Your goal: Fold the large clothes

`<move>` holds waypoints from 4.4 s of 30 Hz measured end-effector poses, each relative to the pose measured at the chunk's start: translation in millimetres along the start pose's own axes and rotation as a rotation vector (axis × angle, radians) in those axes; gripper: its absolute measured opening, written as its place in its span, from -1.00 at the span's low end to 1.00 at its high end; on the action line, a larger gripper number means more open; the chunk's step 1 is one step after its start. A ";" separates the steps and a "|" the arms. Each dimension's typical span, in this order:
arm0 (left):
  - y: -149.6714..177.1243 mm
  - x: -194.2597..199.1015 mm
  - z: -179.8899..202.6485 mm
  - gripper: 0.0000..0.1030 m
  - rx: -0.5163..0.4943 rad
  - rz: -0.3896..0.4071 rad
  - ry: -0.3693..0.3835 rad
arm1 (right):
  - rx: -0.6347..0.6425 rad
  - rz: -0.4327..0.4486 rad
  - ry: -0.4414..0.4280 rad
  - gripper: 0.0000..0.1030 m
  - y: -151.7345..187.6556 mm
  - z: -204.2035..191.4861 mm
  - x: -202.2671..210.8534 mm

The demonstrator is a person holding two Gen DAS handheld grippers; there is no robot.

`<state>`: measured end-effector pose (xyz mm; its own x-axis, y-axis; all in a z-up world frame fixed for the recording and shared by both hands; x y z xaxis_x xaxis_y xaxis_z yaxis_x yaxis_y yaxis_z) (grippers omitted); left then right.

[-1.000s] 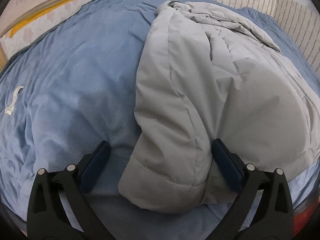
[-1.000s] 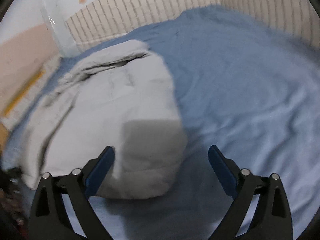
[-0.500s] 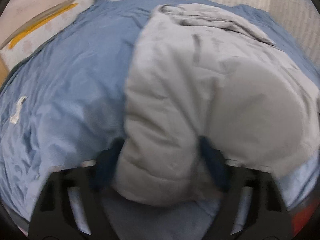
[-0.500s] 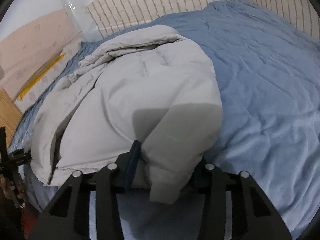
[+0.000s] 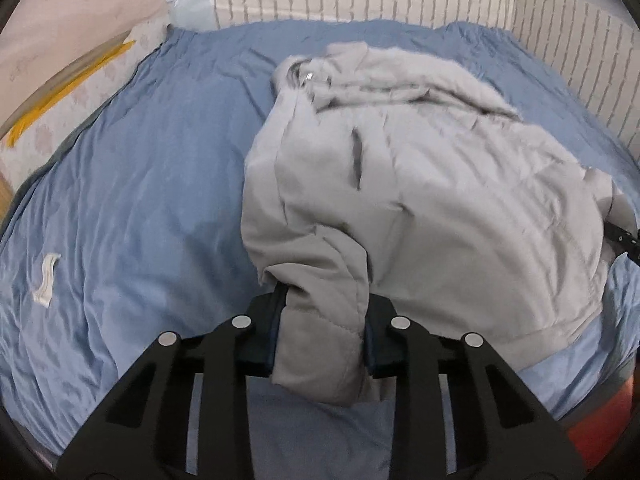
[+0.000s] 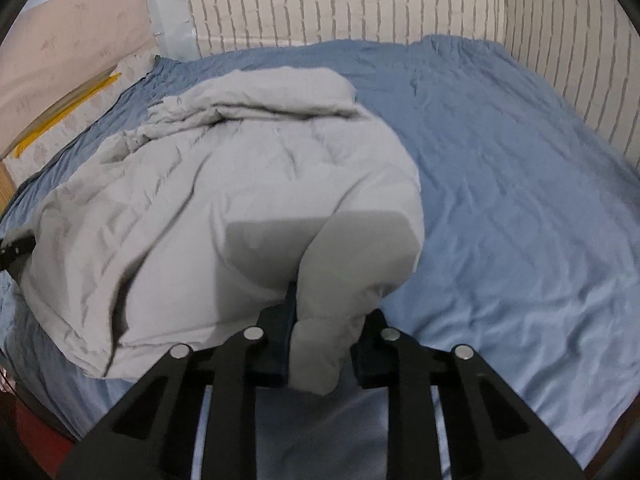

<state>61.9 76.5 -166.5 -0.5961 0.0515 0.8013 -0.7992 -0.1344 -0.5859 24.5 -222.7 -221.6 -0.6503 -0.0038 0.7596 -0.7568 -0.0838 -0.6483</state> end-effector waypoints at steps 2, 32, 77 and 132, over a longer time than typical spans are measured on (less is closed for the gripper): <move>-10.6 4.9 3.3 -0.44 0.012 0.008 0.023 | 0.005 0.018 0.005 -0.60 -12.2 4.0 8.5; -239.1 78.8 38.9 -0.50 -0.007 0.257 -0.048 | 0.037 0.352 0.115 -0.67 -294.6 68.8 32.7; -346.4 -46.8 -1.7 0.94 0.105 0.190 -0.104 | -0.140 0.141 0.007 0.72 -362.9 126.7 -132.3; -344.6 -242.2 20.0 -0.60 0.005 -0.111 -0.156 | 0.016 -0.076 0.058 -0.70 -336.8 120.9 -294.7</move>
<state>483.2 90.5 -156.3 -0.4844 -0.0875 0.8704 -0.8589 -0.1414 -0.4922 479.0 -313.9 -220.9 -0.5945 0.0612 0.8017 -0.8030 -0.0976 -0.5880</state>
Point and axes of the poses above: each gripper's, at about its wrist camera, not at the fingertips, and x roughly against the way its jaws point, z to its right, y to its underside, the point moved 5 cm from there along -x, roughly the way its jaws point, and after that the axes turned 15 degrees about x, right-handed, at the moved point
